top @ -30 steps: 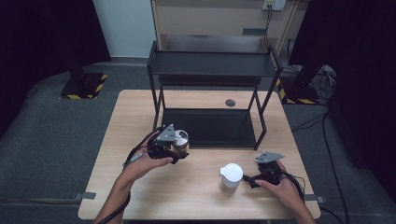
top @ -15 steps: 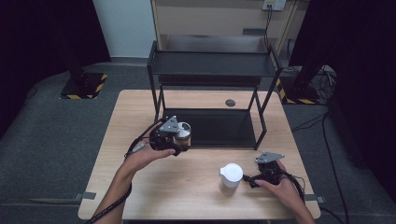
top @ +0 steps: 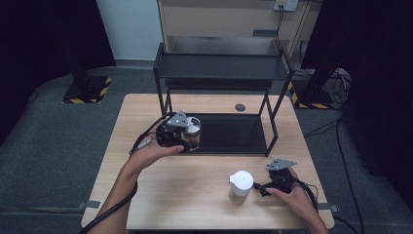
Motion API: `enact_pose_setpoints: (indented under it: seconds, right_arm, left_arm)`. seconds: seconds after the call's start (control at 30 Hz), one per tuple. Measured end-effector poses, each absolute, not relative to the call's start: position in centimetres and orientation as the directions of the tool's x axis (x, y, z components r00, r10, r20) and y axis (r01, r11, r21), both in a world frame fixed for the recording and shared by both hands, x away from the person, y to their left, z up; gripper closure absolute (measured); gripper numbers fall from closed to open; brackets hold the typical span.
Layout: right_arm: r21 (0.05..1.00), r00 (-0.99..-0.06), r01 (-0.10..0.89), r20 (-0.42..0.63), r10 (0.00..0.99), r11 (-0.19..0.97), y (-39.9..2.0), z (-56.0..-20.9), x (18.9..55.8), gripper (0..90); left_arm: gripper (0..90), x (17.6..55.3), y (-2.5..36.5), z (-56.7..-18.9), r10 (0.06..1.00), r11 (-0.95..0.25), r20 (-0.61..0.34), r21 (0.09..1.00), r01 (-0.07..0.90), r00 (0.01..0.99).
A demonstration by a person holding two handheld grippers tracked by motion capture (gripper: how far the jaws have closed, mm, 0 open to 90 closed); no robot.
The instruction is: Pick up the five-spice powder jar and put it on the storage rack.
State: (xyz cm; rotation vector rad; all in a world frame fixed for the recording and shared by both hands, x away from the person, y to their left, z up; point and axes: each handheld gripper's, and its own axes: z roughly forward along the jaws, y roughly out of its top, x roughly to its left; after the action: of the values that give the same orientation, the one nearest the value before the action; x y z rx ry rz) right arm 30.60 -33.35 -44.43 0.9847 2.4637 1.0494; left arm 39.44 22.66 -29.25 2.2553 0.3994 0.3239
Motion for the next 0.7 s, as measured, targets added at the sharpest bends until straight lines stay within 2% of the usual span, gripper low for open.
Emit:
enact_pose_setpoints:
  seconds: [0.7]
  right_arm:
    - [0.720, -0.723, 0.480, 0.002, 0.691, 0.501, -33.3, -44.4, 30.5, 2.8]
  left_arm:
    - [29.8, 40.5, 22.6, -24.6, 0.393, -0.620, 0.138, 0.770, 0.151, 0.909]
